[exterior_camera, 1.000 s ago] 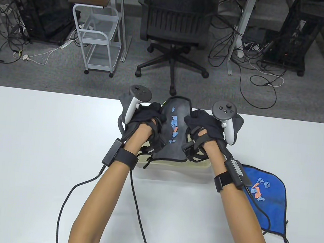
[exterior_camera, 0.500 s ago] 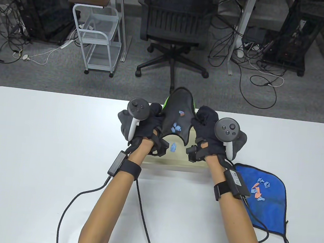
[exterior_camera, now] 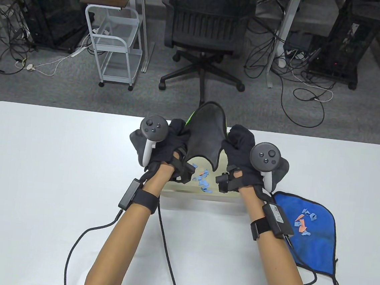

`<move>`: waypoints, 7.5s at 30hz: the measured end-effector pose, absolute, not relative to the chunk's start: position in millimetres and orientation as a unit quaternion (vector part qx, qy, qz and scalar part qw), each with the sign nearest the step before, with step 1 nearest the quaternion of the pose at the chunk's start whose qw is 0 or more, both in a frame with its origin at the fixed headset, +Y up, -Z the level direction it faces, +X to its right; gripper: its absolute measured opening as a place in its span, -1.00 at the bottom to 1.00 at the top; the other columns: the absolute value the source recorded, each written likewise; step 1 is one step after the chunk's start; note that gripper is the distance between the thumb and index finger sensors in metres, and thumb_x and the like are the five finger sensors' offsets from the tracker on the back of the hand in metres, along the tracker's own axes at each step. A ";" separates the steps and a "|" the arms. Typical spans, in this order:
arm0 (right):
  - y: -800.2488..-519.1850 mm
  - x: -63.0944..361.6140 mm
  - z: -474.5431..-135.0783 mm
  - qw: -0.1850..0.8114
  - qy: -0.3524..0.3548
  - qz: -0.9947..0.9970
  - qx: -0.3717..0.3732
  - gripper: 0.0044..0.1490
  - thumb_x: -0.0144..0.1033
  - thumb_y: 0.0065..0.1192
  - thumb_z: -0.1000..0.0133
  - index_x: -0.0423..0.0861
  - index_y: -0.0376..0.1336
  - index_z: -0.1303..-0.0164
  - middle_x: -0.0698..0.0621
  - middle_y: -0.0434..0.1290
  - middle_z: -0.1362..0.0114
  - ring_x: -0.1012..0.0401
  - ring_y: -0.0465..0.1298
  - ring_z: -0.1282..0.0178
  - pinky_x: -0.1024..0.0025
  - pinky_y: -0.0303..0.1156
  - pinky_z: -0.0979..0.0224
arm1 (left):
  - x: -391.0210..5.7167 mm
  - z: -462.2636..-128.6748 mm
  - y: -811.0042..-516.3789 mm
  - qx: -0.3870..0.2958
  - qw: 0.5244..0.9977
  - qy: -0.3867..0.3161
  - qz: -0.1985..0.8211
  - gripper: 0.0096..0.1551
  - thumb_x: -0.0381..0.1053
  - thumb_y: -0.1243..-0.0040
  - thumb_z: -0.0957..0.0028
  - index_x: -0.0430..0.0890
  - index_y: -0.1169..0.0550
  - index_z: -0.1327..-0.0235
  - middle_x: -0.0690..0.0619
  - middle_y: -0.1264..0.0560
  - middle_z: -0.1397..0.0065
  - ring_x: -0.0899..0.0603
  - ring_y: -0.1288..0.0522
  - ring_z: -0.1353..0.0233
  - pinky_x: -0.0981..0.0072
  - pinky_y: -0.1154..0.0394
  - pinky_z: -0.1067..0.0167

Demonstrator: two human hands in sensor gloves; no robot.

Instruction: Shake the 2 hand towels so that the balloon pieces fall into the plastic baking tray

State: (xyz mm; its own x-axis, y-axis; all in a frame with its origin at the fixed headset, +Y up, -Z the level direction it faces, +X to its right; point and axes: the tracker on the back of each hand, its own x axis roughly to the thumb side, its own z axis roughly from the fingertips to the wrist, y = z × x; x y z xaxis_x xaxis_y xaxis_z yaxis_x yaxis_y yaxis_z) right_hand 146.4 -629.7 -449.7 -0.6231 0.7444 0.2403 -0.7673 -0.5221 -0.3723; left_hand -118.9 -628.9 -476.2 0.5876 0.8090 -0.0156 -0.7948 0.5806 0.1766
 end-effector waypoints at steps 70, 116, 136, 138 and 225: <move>-743.7 161.5 -316.9 0.237 -0.029 0.960 0.144 0.11 0.26 0.15 0.10 0.02 -0.15 -0.55 -0.11 -0.25 -0.76 -0.18 -0.13 -0.69 -0.21 0.06 -0.60 | -225.0 -425.1 -549.6 0.109 0.850 0.081 0.508 -0.59 0.03 -0.23 0.13 0.28 -0.39 0.02 0.20 -0.58 -0.19 -0.12 -0.68 -0.34 0.01 -0.61 -0.21; -751.1 148.7 -315.5 0.199 -0.004 0.967 0.157 0.10 0.27 0.14 0.10 0.03 -0.14 -0.55 -0.10 -0.27 -0.76 -0.17 -0.15 -0.70 -0.24 0.02 -0.61 | -331.1 -408.3 -767.0 -0.118 0.939 0.210 0.247 -0.27 -0.02 -0.16 0.10 0.43 -0.17 -0.29 0.14 -0.16 -0.58 -0.16 -0.04 -0.69 -0.23 -0.07 -0.50; -739.0 140.1 -311.1 0.208 -0.025 0.962 0.174 0.09 0.28 0.13 0.10 0.05 -0.15 -0.55 -0.07 -0.27 -0.77 -0.16 -0.15 -0.71 -0.24 0.01 -0.62 | -169.1 -318.8 -699.5 -0.068 0.949 -0.089 0.293 -0.01 0.35 -0.12 0.17 0.34 0.07 -0.48 -0.02 0.24 -0.66 -0.36 0.31 -0.68 -0.45 0.14 -0.45; -739.1 140.1 -310.9 0.209 -0.025 0.962 0.175 0.09 0.28 0.12 0.10 0.06 -0.14 -0.55 -0.07 -0.26 -0.77 -0.16 -0.15 -0.70 -0.24 0.01 -0.62 | -149.1 -317.8 -713.6 -0.085 0.949 -0.106 0.285 0.00 0.36 -0.10 0.18 0.34 0.09 -0.47 -0.01 0.25 -0.66 -0.36 0.33 -0.67 -0.45 0.15 -0.45; -823.0 97.7 -337.1 0.031 0.278 0.959 0.031 0.10 0.50 -0.04 0.19 0.54 -0.43 -0.43 0.03 -0.59 -0.73 -0.39 -0.47 -0.61 -0.61 -0.16 -0.42 | -150.8 -312.4 -750.0 -0.116 0.955 -0.088 0.257 0.00 0.38 -0.05 0.19 0.31 0.11 -0.47 -0.05 0.23 -0.65 -0.36 0.31 -0.67 -0.45 0.15 -0.45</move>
